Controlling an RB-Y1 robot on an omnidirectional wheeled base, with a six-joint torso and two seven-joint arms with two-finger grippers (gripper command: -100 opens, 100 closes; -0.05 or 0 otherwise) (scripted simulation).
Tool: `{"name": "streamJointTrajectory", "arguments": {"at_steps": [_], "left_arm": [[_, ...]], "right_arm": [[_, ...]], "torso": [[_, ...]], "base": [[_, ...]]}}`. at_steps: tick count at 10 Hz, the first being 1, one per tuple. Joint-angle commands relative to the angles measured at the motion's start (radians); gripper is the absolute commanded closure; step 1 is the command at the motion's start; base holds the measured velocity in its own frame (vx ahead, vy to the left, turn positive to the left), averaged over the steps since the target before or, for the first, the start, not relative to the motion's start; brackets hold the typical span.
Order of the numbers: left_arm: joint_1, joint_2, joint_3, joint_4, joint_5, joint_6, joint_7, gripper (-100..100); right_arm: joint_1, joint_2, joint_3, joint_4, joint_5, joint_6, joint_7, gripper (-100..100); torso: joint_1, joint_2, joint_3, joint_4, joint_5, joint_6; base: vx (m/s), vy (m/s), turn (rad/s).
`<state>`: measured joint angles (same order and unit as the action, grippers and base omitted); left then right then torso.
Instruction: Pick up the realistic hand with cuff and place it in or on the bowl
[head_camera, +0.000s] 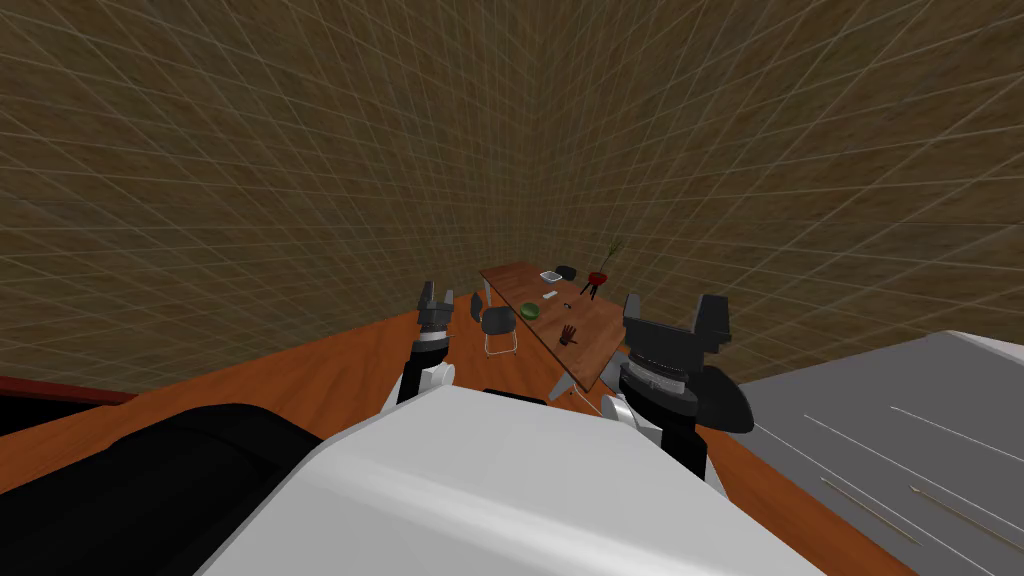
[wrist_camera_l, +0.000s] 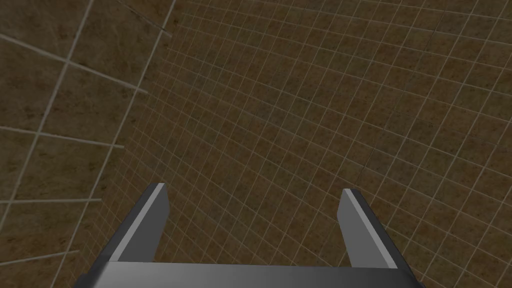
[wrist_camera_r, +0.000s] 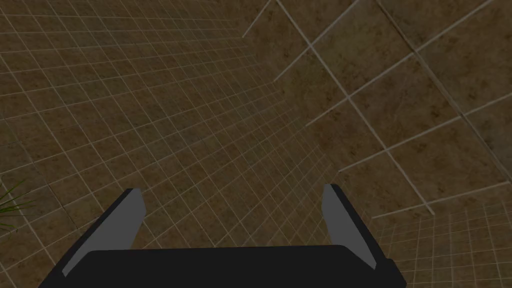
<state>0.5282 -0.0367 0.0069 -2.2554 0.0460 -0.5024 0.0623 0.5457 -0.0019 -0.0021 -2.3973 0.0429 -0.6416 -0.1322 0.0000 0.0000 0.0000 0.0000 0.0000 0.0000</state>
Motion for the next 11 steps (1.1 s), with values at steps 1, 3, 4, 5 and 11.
{"name": "streamJointTrajectory", "arguments": {"at_steps": [1,3,4,5,11], "left_arm": [[0.0,0.0,0.0,0.0,0.0,0.0,0.0,0],[0.0,0.0,0.0,0.0,0.0,0.0,0.0,0],[0.0,0.0,0.0,0.0,0.0,0.0,0.0,0],[0.0,0.0,0.0,0.0,0.0,0.0,0.0,0],[0.0,0.0,0.0,0.0,0.0,0.0,0.0,0]], "right_arm": [[-0.007,-0.044,0.009,0.021,-0.018,-0.028,-0.029,-100],[-0.017,-0.08,0.022,0.053,-0.045,-0.068,-0.071,-100],[-0.024,-0.096,0.03,0.074,-0.062,-0.093,-0.097,-100],[-0.03,-0.11,0.038,0.1,-0.081,-0.12,-0.127,-100],[-0.062,-0.145,0.074,0.234,-0.177,-0.249,-0.275,-100]], "torso": [[0.0,0.0,0.0,0.0,0.0,0.0],[-0.006,0.004,0.002,0.001,-0.001,0.0],[-0.008,0.004,0.002,0.001,-0.002,0.0],[-0.01,0.004,0.002,0.001,-0.002,0.0],[-0.009,0.004,0.002,0.001,-0.002,-0.001]], "base": [[-0.039,-0.047,0.149],[-0.068,-0.111,0.165],[-0.054,-0.15,0.153],[-0.098,-0.139,0.257],[-0.084,-0.112,0.214]]}}
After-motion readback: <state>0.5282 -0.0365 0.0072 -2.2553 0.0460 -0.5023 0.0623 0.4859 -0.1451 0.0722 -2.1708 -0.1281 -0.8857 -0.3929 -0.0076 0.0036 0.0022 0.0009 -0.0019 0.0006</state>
